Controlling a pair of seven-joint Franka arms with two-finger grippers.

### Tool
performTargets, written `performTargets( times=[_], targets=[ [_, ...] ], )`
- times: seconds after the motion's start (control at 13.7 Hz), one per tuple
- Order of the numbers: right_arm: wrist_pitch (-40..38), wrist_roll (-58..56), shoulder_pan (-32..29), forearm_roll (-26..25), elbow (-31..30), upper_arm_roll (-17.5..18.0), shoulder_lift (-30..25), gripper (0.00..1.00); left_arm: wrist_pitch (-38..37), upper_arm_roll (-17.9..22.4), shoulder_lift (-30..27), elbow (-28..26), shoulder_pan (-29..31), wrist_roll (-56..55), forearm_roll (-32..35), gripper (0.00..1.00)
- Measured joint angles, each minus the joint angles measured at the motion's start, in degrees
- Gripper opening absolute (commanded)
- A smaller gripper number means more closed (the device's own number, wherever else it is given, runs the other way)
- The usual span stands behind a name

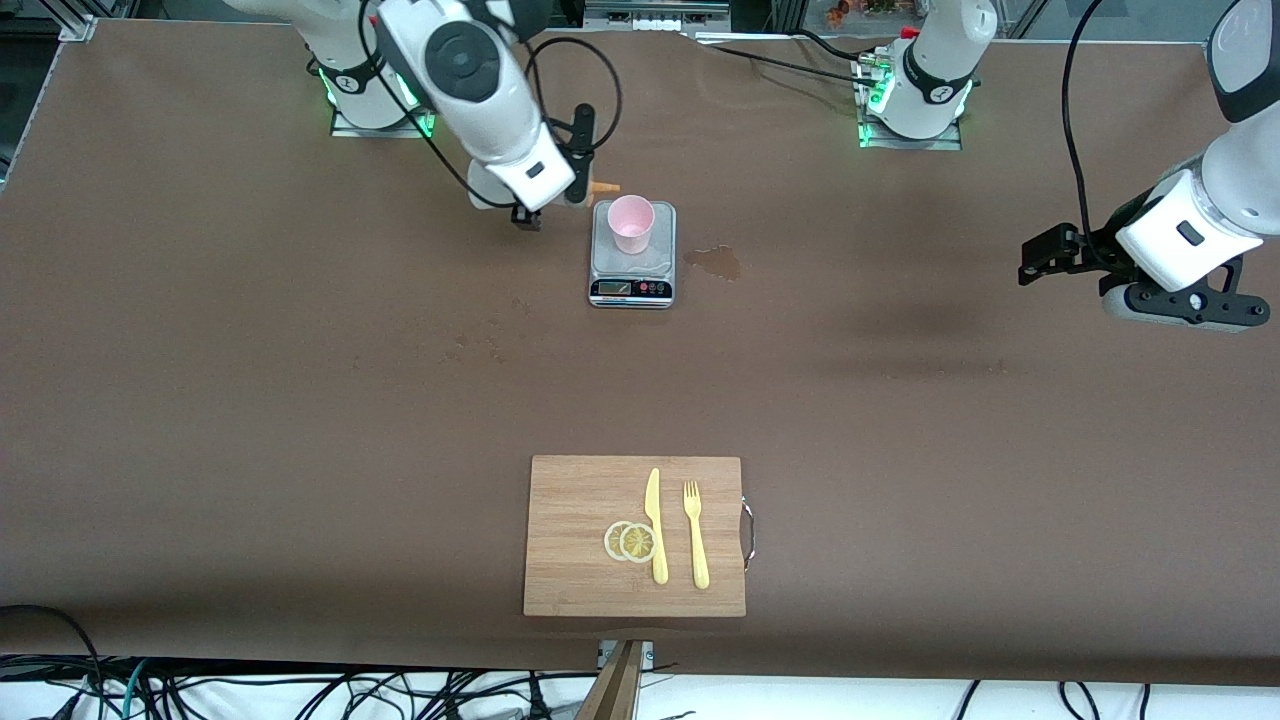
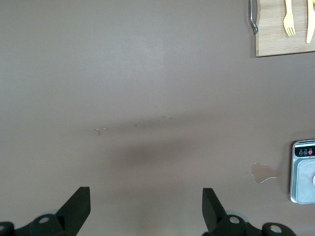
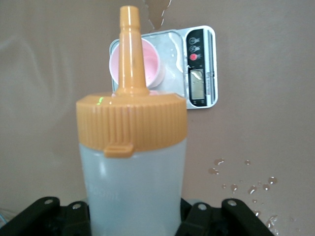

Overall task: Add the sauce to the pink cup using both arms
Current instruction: 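Carry the sauce bottle back beside its starting spot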

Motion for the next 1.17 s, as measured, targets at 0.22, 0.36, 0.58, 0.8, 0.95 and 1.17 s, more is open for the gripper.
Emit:
performTargets(
  times=[0.22,0.36,0.58,0.8,0.95,1.17],
  targets=[
    [0.0,-10.64,-6.03,7.44,0.0,-0.08,0.02,0.13,0.0,-0.05,0.0,0.0,0.0,0.0,0.0,1.0],
    [-0.05,-17.05,-9.34,11.54,0.0,-0.13,0.15,0.13,0.0,-0.05,0.0,0.0,0.0,0.0,0.0,1.0],
    [-0.13,-25.26,-13.15,16.35,0.02,-0.19,0.76,0.13,0.0,-0.06,0.0,0.0,0.0,0.0,0.0,1.0],
    [-2.98,-36.42,-18.22,22.51,1.1,-0.24,3.41,0.13,0.0,-0.06,0.0,-0.01,0.0,0.0,0.0,1.0],
    [-6.66,-45.71,-22.74,25.94,3.07,-0.51,6.58,0.13,0.0,-0.07,0.0,-0.01,0.0,0.0,0.0,1.0],
    [-13.1,-60.34,-28.54,30.77,5.21,-2.6,12.23,0.13,0.0,-0.08,0.0,-0.01,0.0,0.0,0.0,1.0]
  ],
)
